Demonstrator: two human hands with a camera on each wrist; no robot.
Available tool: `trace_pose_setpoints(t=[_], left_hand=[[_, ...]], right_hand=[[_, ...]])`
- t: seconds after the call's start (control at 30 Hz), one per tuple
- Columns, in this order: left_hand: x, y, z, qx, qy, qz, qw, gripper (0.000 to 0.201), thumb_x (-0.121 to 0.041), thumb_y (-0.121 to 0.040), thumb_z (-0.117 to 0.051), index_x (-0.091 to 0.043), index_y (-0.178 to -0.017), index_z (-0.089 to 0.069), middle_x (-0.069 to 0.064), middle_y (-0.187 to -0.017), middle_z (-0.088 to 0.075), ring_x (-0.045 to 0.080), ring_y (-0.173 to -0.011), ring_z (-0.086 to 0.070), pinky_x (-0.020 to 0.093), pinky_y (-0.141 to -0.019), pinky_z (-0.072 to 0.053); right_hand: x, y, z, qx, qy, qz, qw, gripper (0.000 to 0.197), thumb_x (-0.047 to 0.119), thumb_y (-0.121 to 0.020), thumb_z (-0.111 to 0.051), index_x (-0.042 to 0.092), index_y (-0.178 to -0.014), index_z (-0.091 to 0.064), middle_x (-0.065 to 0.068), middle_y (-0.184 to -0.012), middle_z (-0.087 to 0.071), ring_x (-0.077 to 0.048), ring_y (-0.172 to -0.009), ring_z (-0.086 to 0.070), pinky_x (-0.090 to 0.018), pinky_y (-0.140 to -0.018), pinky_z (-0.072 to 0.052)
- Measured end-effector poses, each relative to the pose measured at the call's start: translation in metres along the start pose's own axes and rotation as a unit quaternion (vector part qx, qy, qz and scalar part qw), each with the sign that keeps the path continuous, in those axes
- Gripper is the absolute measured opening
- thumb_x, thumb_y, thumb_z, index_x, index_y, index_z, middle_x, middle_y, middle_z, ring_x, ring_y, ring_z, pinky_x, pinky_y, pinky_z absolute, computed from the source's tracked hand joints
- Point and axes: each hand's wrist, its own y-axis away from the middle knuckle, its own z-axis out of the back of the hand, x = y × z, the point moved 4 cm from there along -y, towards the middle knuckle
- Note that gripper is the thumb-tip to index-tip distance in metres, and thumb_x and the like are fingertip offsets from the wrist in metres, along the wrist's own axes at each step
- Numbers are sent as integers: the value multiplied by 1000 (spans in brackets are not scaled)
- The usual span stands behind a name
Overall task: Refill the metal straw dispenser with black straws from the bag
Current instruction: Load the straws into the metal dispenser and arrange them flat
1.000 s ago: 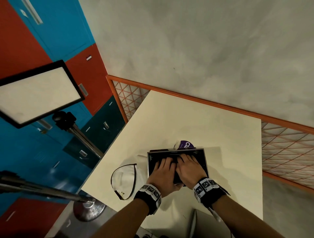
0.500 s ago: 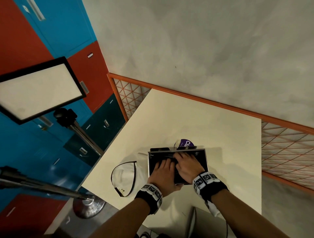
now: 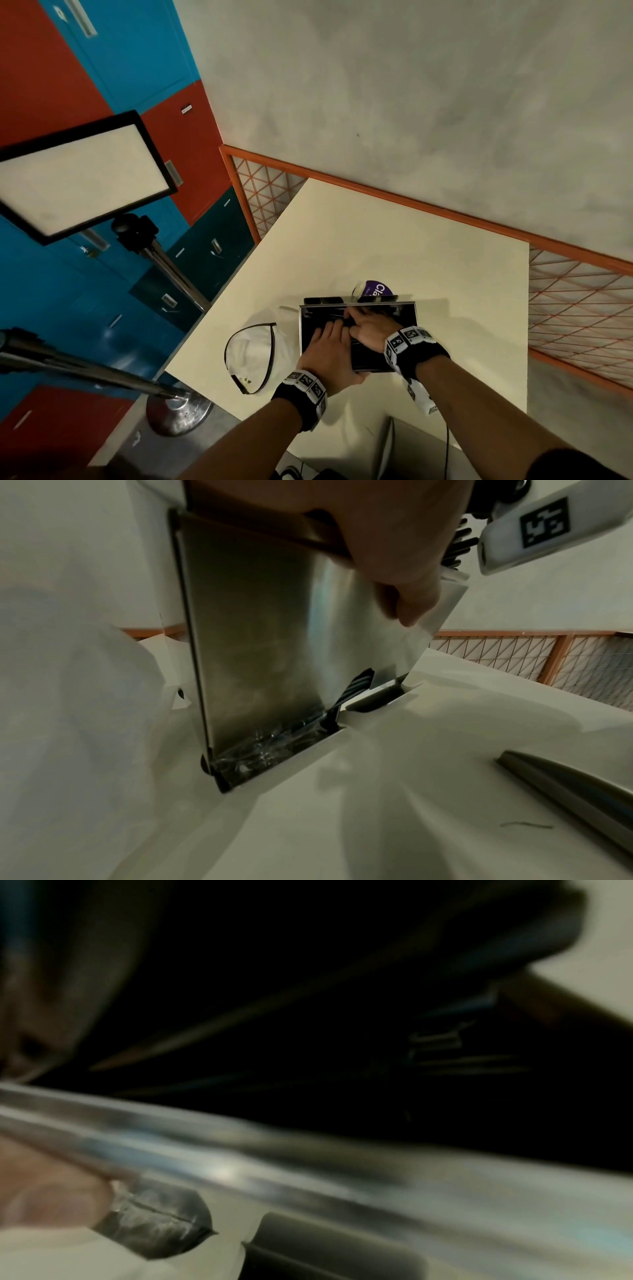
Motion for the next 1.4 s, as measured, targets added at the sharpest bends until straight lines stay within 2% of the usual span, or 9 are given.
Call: trace_pose_setpoints(t=[0.27, 0.53, 0.77, 0.97, 1.07, 1.17, 1.23, 1.27, 1.4], left_hand=[[2, -3, 0, 15, 6, 3, 1000, 91, -70, -75, -55, -11, -141, -39, 9, -144, -40, 29, -131, -38, 45, -115, -31], [2, 1, 5, 14, 54, 20, 998, 93, -71, -72, -60, -13, -142, -38, 5, -137, -43, 26, -128, -39, 43, -115, -33], [4, -6, 9, -53, 22, -27, 998, 83, -70, -64, -65, -12, -123, -51, 5, -128, -45, 28, -119, -45, 48, -113, -36], [8, -13, 8, 8, 37, 12, 999, 115, -79, -62, -61, -10, -147, -26, 10, -142, -41, 33, -134, -39, 49, -122, -22], [11, -21, 10, 71, 45, 26, 996, 123, -86, -58, -61, -12, -149, -25, 13, -146, -43, 35, -135, -40, 49, -118, -26], [15, -30, 10, 109, 25, 10, 994, 120, -87, -56, -63, -16, -147, -30, 12, -145, -48, 35, -133, -44, 49, -116, -30], [18, -36, 9, 115, 20, 6, 993, 117, -90, -54, -61, -19, -143, -35, 10, -144, -50, 33, -132, -46, 48, -114, -33], [19, -38, 9, 117, 21, 6, 993, 117, -91, -53, -59, -19, -143, -36, 9, -144, -50, 32, -132, -46, 48, -114, -33], [21, -41, 7, 112, 15, 7, 994, 118, -93, -50, -56, -19, -141, -38, 10, -144, -50, 33, -132, -47, 50, -112, -36]], right_hand=[[1, 2, -4, -24, 54, 45, 997, 31, 35, -95, -37, 25, -124, -39, -4, -138, -45, -27, -120, -48, -43, -101, -34], [-1, -5, -3, 5, 51, -9, 999, 30, 41, -89, -40, 30, -118, -40, -1, -140, -43, -26, -131, -36, -48, -105, -27], [-3, -5, -3, -39, 100, 0, 994, 53, 39, -96, -32, 30, -147, -23, -3, -152, -40, -27, -137, -37, -51, -112, -25], [-5, 5, 5, -25, 39, 42, 998, 44, 36, -89, -45, 29, -129, -29, -8, -100, -67, -31, -90, -63, -35, -75, -43], [-7, 13, 10, -34, 58, 57, 996, 55, 37, -89, -45, 33, -140, -24, -10, -100, -66, -30, -89, -62, -33, -73, -41], [-13, 15, 11, -69, 118, 57, 989, 55, 59, -91, -22, 35, -139, -34, -5, -127, -62, -29, -113, -58, -41, -94, -45], [-18, 17, 12, -91, 157, 57, 982, 83, 71, -86, 11, 33, -139, -40, -3, -134, -58, -27, -122, -54, -46, -102, -41], [-22, 19, 14, -98, 163, 44, 981, 85, 68, -88, 13, 29, -140, -41, -4, -134, -58, -27, -123, -53, -46, -103, -40], [-21, 24, 24, -121, 227, -15, 966, 39, 29, -100, -32, 10, -123, -58, -12, -127, -60, -31, -120, -54, -43, -100, -45]])
